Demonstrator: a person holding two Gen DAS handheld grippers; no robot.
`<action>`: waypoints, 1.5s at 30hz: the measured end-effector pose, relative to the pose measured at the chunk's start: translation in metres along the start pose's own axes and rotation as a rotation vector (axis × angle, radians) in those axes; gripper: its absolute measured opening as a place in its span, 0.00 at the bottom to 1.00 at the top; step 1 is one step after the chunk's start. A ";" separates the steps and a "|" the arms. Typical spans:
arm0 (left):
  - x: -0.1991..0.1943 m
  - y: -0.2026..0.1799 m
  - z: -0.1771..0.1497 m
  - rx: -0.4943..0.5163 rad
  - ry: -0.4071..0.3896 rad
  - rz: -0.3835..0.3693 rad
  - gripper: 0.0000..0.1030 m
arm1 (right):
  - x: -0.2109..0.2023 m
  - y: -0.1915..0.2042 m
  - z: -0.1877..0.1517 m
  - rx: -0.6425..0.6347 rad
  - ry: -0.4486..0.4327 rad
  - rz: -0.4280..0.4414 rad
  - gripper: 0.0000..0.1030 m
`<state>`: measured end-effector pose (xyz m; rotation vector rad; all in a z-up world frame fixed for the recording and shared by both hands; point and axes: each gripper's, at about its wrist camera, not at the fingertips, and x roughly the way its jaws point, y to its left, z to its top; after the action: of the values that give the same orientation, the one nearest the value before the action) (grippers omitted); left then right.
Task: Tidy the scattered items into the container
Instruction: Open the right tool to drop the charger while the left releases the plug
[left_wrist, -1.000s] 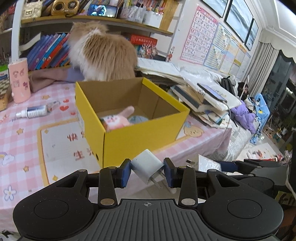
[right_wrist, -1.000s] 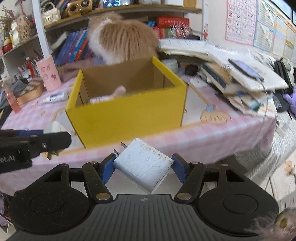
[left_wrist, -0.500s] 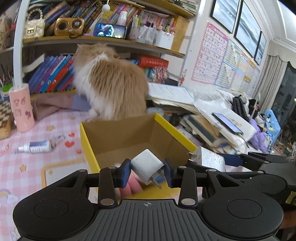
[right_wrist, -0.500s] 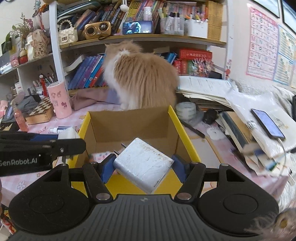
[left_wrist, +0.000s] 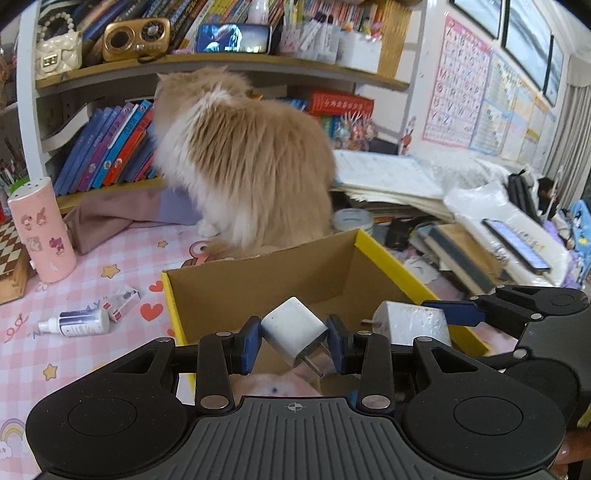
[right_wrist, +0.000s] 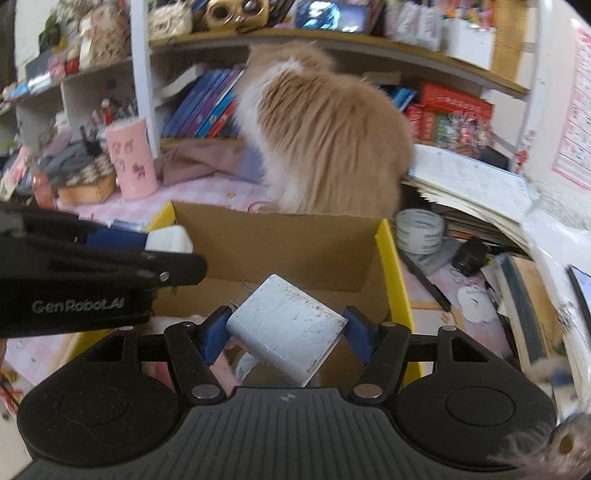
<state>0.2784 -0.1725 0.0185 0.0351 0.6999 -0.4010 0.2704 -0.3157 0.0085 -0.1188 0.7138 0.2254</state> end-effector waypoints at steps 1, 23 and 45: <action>0.007 0.001 0.002 0.001 0.012 0.010 0.36 | 0.007 -0.001 0.001 -0.013 0.010 0.006 0.62; 0.075 -0.002 0.000 0.004 0.174 0.108 0.36 | 0.064 -0.017 0.003 -0.101 0.113 0.086 0.62; 0.038 -0.015 0.006 0.001 0.069 0.182 0.66 | 0.038 -0.029 0.002 -0.044 0.010 0.075 0.72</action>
<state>0.3028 -0.2000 0.0010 0.1131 0.7579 -0.2260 0.3067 -0.3368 -0.0146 -0.1355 0.7243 0.3128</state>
